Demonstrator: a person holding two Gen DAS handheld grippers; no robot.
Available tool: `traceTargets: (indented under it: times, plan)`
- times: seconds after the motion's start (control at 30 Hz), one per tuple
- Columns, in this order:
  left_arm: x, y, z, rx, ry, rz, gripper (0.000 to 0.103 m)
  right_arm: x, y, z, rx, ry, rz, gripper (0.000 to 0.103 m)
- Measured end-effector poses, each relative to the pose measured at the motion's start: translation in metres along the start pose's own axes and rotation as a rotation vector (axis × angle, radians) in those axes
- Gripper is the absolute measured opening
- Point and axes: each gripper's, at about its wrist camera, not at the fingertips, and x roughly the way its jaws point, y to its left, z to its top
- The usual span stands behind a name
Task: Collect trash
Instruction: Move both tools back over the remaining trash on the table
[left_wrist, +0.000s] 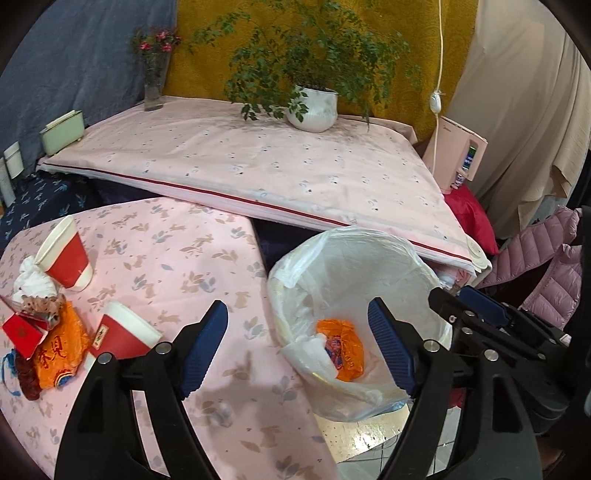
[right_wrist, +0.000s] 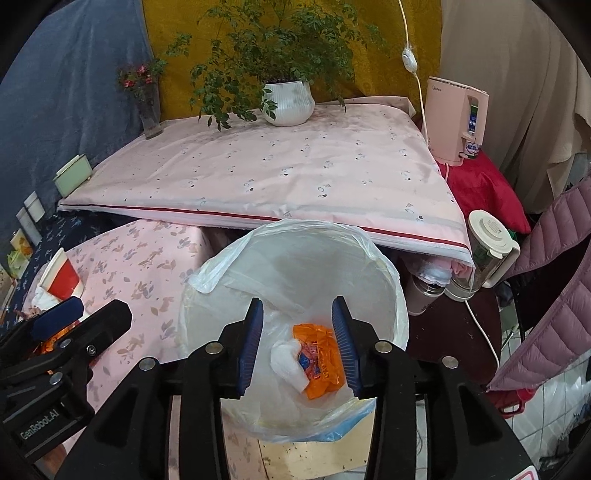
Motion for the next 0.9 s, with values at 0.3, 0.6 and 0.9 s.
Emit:
traceTargets:
  times: [0.3,0.6,0.9]
  plan:
    - [-0.019,0.034,-0.011,-0.044,-0.011,0.084,0.075,-0.02,0.029,-0.005,-0.035,-0.017,0.047,0.048]
    - [-0.043,0.074,-0.021,-0.092,-0.033,0.166,0.085,-0.033,0.071,-0.017,-0.081,-0.019,0.102,0.054]
    - [-0.059,0.129,-0.037,-0.188,-0.02,0.232,0.09,-0.039,0.11,-0.032,-0.113,-0.001,0.152,0.055]
